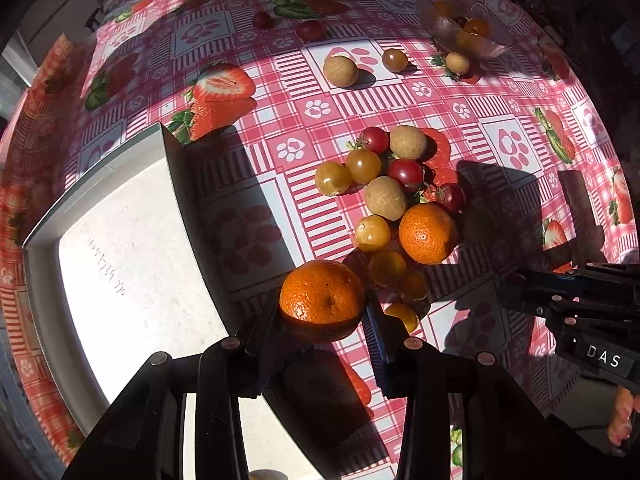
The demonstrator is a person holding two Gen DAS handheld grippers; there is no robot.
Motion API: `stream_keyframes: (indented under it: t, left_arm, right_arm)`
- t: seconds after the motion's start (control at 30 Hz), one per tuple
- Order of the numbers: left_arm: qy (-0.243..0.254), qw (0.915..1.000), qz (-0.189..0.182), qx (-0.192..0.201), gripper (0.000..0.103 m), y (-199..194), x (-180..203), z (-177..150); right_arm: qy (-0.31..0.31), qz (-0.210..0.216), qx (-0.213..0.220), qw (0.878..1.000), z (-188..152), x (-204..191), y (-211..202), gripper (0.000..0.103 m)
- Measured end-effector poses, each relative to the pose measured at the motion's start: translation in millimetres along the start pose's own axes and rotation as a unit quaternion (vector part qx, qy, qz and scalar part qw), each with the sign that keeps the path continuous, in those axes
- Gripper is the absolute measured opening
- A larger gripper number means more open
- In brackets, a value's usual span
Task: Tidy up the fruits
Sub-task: 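Grasp a mandarin with the left tool while the right tool grasps a red cherry tomato, then lower the mandarin into the tray with the left tool while the right tool releases its tomato there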
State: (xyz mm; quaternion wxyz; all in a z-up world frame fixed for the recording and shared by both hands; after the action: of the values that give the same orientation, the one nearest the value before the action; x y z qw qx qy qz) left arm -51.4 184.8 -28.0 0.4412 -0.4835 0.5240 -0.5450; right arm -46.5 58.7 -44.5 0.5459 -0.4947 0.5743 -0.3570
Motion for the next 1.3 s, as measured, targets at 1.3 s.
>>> stream_keyframes:
  t: [1.3]
  left_arm:
    - [-0.15,0.988,0.028,0.022,0.041,-25.7,-136.8,-129.3]
  right_arm:
    - [-0.185,0.023,-0.028,0.982,-51.1,-185.8,21.0,0.023]
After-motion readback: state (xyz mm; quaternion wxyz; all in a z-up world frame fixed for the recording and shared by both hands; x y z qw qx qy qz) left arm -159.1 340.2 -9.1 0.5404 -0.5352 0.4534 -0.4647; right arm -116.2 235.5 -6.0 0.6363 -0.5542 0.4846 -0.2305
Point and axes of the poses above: each gripper's, at about its wrist camera, not at the fingertips, and y roughly the way its jaws point, x to its right, z to its top, the point moved 6 cm from there along y, roughly the way its jaws point, and after that the axes turned 9 degrees about -x, right-handed, at the moved point
